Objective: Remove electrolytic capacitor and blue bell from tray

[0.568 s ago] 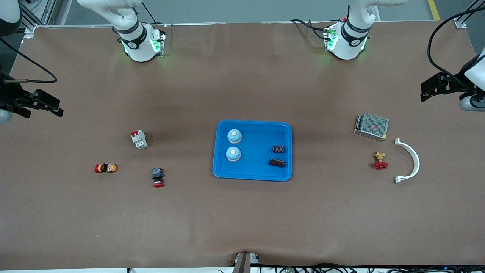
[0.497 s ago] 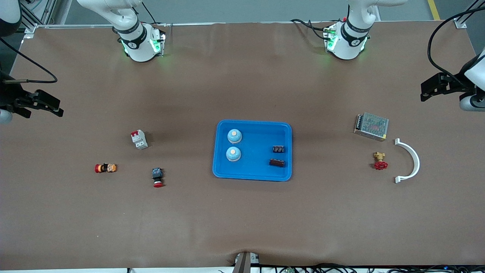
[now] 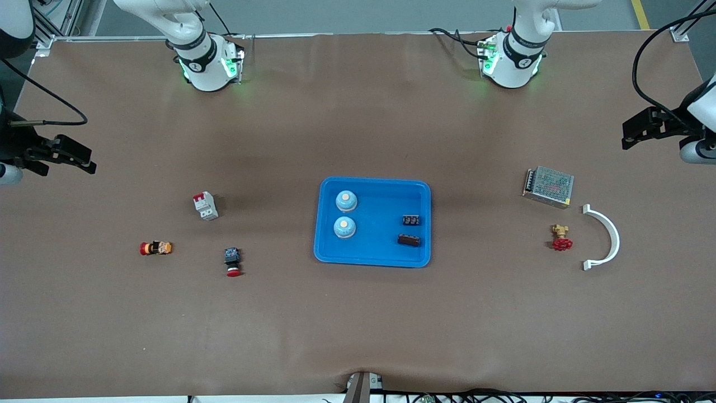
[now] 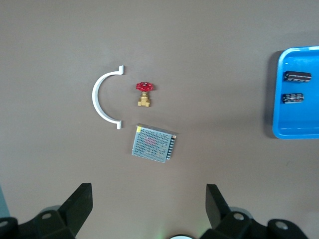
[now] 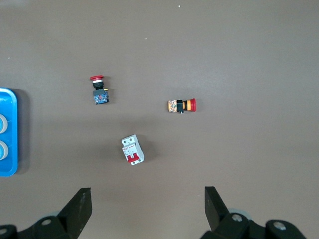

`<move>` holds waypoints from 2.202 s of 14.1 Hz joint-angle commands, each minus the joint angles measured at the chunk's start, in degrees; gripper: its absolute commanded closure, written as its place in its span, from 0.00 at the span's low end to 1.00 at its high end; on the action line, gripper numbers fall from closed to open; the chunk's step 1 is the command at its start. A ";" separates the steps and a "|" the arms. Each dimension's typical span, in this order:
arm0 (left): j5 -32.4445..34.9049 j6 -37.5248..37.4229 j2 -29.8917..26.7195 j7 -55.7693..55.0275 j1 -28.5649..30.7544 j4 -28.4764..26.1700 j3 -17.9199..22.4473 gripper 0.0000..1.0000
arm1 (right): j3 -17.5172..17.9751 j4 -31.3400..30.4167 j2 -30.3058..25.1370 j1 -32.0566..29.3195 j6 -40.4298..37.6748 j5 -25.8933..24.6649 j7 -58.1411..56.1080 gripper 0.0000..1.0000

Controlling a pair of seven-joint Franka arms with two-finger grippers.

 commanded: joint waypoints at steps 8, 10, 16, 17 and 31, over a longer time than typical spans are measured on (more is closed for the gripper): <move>-6.30 5.57 2.68 0.50 1.03 -2.43 -0.38 0.00 | 0.44 1.46 0.51 -0.45 -1.03 -0.89 0.04 0.00; -6.65 7.16 4.53 -0.21 -0.81 -2.61 -0.47 0.00 | 0.53 1.46 0.60 -0.10 -1.30 -0.89 0.30 0.00; -8.76 9.89 8.58 -29.61 -6.97 -2.61 -0.56 0.00 | 0.79 1.11 2.18 7.27 0.28 -0.80 1.26 0.00; -10.76 10.33 8.75 -33.57 -7.06 -2.88 -0.65 0.00 | 0.79 1.11 2.62 9.12 0.37 -0.11 2.23 0.00; -11.05 30.10 9.89 -86.56 -14.52 -13.51 -2.32 0.00 | 0.88 0.93 18.43 31.54 20.30 2.36 35.00 0.00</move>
